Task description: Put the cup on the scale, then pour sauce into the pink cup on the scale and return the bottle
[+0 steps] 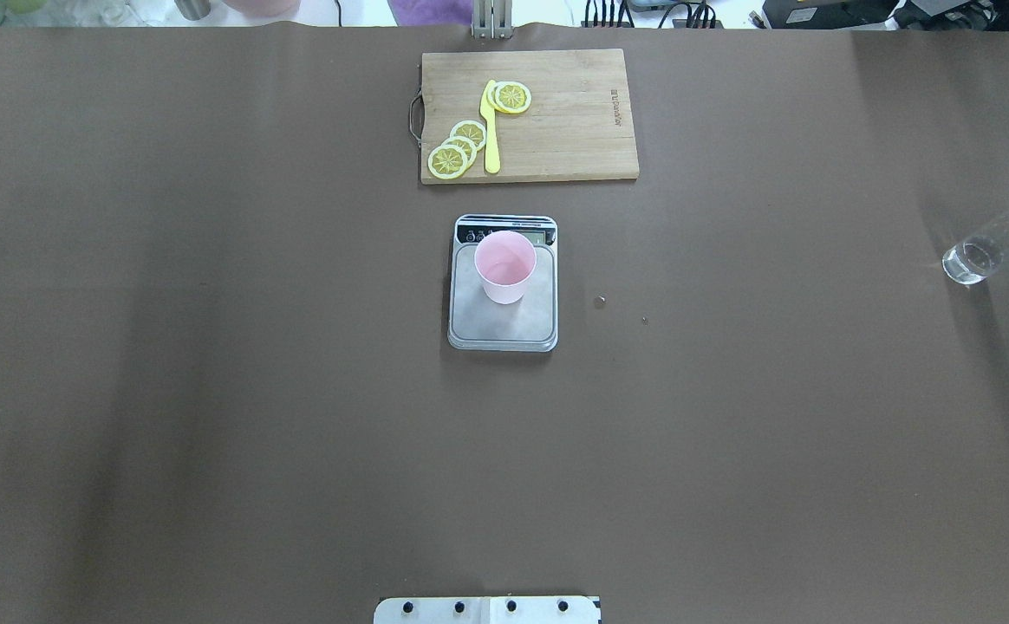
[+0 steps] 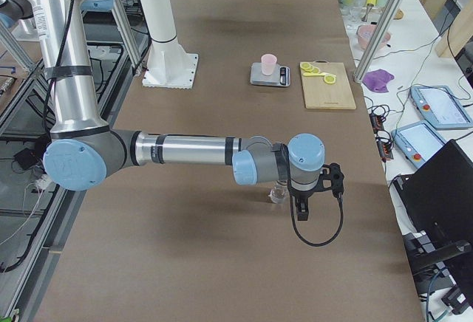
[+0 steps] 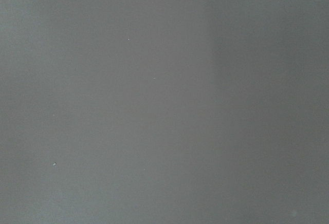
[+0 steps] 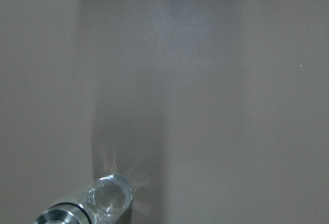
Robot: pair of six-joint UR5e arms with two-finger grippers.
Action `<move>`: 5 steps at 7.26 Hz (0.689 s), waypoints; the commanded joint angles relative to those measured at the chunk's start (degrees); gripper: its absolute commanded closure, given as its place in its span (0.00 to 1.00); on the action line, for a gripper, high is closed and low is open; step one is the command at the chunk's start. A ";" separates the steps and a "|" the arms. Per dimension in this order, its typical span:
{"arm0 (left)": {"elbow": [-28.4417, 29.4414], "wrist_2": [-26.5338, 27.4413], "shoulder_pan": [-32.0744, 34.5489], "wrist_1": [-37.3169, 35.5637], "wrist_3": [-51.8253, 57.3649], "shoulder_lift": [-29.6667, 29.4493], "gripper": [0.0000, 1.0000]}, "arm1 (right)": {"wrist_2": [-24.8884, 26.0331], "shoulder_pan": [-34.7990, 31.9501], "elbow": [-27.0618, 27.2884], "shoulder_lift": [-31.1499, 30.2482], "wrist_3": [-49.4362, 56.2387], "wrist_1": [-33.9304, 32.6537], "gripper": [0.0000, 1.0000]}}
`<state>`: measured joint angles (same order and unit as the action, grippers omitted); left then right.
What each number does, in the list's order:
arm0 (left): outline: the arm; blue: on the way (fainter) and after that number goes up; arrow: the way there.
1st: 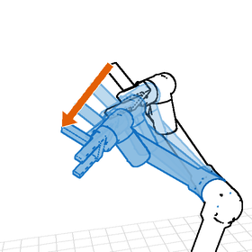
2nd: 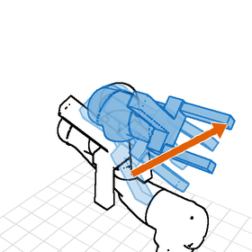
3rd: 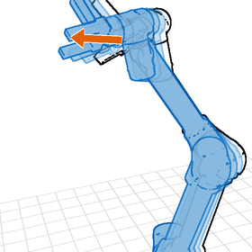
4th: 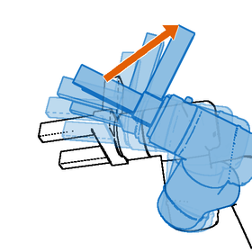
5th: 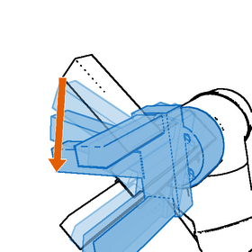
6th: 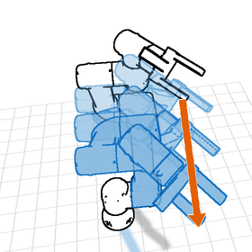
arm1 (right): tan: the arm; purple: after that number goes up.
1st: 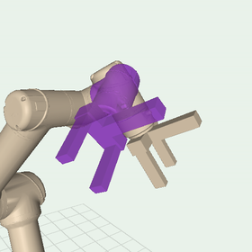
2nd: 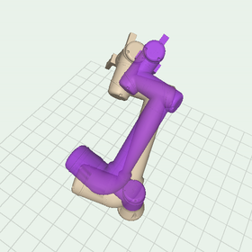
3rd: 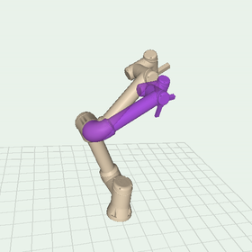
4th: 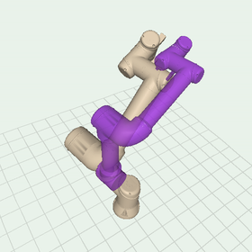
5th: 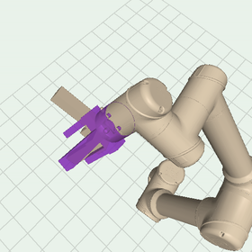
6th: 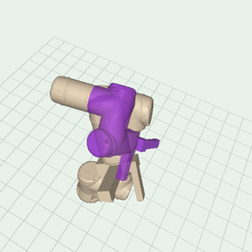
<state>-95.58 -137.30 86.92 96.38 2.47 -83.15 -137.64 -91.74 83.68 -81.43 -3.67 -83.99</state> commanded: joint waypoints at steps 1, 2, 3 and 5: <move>0.22 0.10 0.00 -0.67 -0.10 -0.08 0.02 | 2.18 1.98 1.05 0.75 3.84 -11.07 0.00; 0.31 0.19 0.00 -0.93 -0.10 -0.17 0.02 | 3.41 1.65 2.36 0.92 3.75 -15.46 0.00; 0.05 0.10 0.00 -3.89 -0.01 -1.04 0.02 | 3.51 1.82 2.72 1.19 3.67 -17.50 0.00; -0.22 0.19 0.70 -10.67 0.52 -4.03 0.02 | 4.30 1.82 4.29 0.31 3.84 -16.91 0.00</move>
<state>-95.69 -137.13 87.13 89.36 2.80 -85.62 -134.11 -89.96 86.72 -80.63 -0.04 -100.81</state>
